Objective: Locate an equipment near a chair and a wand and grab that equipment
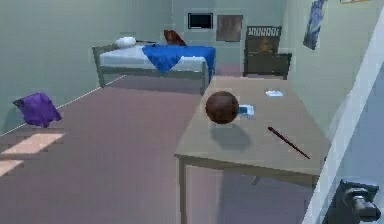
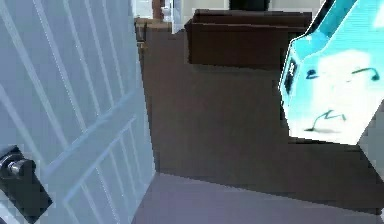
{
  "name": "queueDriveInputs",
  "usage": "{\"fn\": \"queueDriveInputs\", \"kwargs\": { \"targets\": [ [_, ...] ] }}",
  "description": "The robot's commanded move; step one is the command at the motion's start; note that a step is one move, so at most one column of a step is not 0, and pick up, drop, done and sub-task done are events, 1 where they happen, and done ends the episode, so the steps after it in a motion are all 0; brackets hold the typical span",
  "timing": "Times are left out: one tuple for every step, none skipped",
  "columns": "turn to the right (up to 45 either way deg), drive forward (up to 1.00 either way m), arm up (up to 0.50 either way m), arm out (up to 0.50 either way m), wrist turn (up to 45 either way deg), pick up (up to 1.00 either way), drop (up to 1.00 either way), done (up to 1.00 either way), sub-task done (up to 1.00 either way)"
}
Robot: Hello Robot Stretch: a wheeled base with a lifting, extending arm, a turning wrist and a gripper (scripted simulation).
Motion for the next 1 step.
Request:
{"fn": "queueDriveInputs", "kwargs": {
  "targets": [
    [-39.0, 0.00, 0.00, 0.00, 0.0, 0.00, 0.00, 0.00, 0.00]
  ]
}}
